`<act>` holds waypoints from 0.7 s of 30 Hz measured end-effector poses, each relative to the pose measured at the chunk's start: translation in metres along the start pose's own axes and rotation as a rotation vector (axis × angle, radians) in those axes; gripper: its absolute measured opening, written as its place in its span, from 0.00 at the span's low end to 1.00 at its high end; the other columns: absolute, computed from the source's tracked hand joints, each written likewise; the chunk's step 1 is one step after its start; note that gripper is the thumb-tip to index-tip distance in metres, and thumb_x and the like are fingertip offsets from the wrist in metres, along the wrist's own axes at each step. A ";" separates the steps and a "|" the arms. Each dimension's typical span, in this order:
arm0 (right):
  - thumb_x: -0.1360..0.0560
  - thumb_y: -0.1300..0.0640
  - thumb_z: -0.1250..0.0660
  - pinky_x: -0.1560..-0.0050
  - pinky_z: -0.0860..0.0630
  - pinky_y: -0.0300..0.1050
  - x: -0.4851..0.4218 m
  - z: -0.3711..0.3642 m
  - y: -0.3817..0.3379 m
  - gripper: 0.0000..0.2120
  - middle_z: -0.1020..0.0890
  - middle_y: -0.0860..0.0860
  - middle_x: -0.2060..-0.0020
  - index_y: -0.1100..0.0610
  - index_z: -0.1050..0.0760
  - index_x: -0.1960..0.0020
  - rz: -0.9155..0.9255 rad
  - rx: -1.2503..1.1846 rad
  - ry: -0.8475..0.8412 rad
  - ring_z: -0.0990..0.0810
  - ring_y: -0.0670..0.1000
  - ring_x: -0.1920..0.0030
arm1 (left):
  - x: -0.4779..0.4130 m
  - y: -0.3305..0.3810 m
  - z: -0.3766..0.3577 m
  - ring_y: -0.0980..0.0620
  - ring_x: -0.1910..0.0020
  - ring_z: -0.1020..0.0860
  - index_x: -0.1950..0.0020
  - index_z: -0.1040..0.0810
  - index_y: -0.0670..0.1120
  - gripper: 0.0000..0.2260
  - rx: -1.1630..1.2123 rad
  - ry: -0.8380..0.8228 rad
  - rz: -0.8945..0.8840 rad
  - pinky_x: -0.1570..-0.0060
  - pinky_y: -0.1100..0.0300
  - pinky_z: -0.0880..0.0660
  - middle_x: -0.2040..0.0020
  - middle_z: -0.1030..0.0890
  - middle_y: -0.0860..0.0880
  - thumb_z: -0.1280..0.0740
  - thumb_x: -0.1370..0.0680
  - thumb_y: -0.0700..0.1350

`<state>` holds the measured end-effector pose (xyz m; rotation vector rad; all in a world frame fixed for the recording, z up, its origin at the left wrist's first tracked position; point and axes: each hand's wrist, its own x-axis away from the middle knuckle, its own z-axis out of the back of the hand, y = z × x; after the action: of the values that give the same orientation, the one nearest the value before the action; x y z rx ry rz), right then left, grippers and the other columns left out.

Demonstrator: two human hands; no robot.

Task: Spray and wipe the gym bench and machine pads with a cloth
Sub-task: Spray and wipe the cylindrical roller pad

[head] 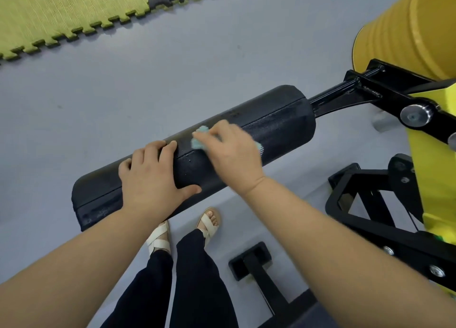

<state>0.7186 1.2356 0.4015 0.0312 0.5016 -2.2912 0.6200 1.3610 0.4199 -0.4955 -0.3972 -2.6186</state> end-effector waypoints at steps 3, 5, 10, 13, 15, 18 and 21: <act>0.29 0.54 0.32 0.67 0.25 0.49 -0.009 0.024 0.060 0.08 0.21 0.56 0.60 0.54 0.19 0.51 -0.168 0.124 0.083 0.24 0.60 0.65 | 0.000 -0.002 0.002 0.45 0.32 0.37 0.26 0.40 0.50 0.43 0.008 -0.013 -0.004 0.35 0.46 0.39 0.30 0.36 0.49 0.31 0.35 0.68; 0.25 0.51 0.35 0.54 0.26 0.51 -0.014 0.041 0.101 0.10 0.23 0.54 0.53 0.55 0.21 0.48 -0.460 0.174 0.127 0.25 0.59 0.54 | 0.001 -0.001 0.003 0.45 0.32 0.37 0.26 0.41 0.51 0.43 0.009 -0.018 -0.006 0.34 0.46 0.39 0.30 0.36 0.49 0.32 0.34 0.68; 0.21 0.55 0.41 0.57 0.29 0.54 -0.017 0.028 0.079 0.12 0.28 0.60 0.45 0.54 0.23 0.41 -0.663 0.253 0.072 0.25 0.63 0.55 | 0.000 -0.001 0.000 0.45 0.31 0.38 0.26 0.42 0.51 0.43 0.009 -0.023 -0.005 0.34 0.47 0.40 0.29 0.37 0.49 0.32 0.35 0.68; 0.22 0.57 0.40 0.65 0.35 0.49 -0.021 0.005 0.007 0.09 0.27 0.59 0.49 0.56 0.23 0.47 -0.508 0.218 -0.081 0.23 0.61 0.61 | -0.001 0.000 -0.002 0.45 0.32 0.37 0.27 0.40 0.51 0.43 0.023 -0.023 0.013 0.34 0.47 0.40 0.30 0.37 0.50 0.30 0.35 0.67; 0.28 0.58 0.32 0.69 0.40 0.44 -0.018 -0.003 -0.038 0.04 0.25 0.57 0.56 0.55 0.21 0.54 -0.324 0.155 -0.214 0.23 0.58 0.68 | 0.001 0.000 -0.005 0.44 0.34 0.34 0.31 0.34 0.47 0.41 0.044 0.014 0.024 0.38 0.46 0.38 0.32 0.33 0.48 0.28 0.38 0.65; 0.40 0.58 0.21 0.74 0.40 0.40 -0.012 -0.006 -0.040 0.11 0.24 0.55 0.65 0.54 0.19 0.60 -0.074 0.057 -0.191 0.26 0.56 0.74 | 0.006 -0.002 -0.009 0.42 0.39 0.30 0.36 0.29 0.42 0.40 0.025 0.091 0.021 0.41 0.45 0.36 0.36 0.28 0.45 0.26 0.40 0.64; 0.33 0.55 0.25 0.70 0.27 0.46 -0.017 0.011 0.023 0.09 0.21 0.58 0.58 0.55 0.19 0.54 -0.143 0.153 -0.131 0.23 0.60 0.65 | 0.009 -0.003 -0.010 0.45 0.34 0.34 0.29 0.36 0.46 0.43 -0.021 0.066 -0.012 0.36 0.47 0.39 0.30 0.34 0.48 0.30 0.36 0.67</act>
<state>0.7483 1.2288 0.4064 -0.0811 0.2677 -2.4478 0.6083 1.3573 0.4143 -0.4134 -0.3529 -2.6453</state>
